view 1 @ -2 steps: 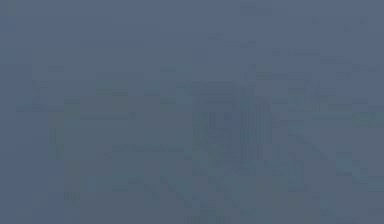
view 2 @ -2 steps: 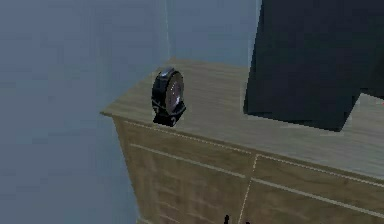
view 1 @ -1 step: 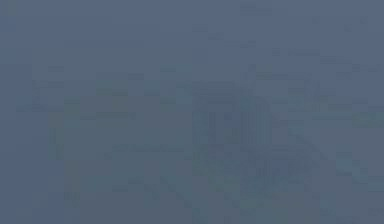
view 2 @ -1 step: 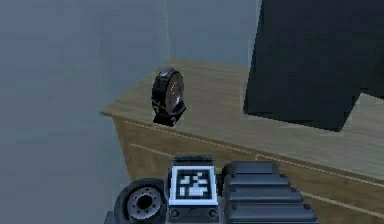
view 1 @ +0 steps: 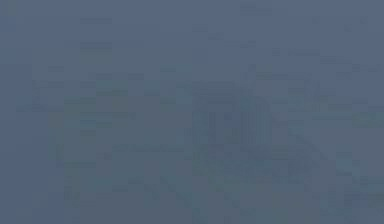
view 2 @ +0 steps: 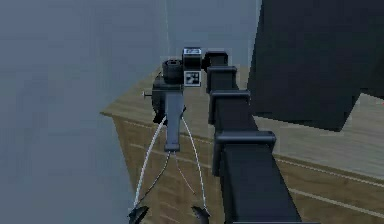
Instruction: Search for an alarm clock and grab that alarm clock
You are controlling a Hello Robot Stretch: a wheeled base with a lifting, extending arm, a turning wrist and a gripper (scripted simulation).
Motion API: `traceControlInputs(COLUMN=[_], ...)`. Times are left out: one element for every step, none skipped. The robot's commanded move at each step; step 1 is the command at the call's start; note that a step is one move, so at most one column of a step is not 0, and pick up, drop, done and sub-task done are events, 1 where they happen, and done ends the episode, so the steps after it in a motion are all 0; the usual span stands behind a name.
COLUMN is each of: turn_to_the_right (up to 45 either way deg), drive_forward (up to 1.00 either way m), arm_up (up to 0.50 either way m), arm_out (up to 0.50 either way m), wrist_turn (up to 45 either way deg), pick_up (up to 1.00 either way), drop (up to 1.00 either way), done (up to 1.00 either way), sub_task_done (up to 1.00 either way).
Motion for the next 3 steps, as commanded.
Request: traceControlInputs(turn_to_the_right=[0.0, 0.0, 0.0], drive_forward=[0.00, 0.00, 0.00], arm_up=[0.00, 0.00, 0.00], arm_out=[0.00, 0.00, 0.00], wrist_turn=[45.0, 45.0, 45.0], pick_up=[0.00, 0.00, 0.00], drop=[0.00, 0.00, 0.00], done=[0.00, 0.00, 0.00], sub_task_done=[0.00, 0.00, 0.00])
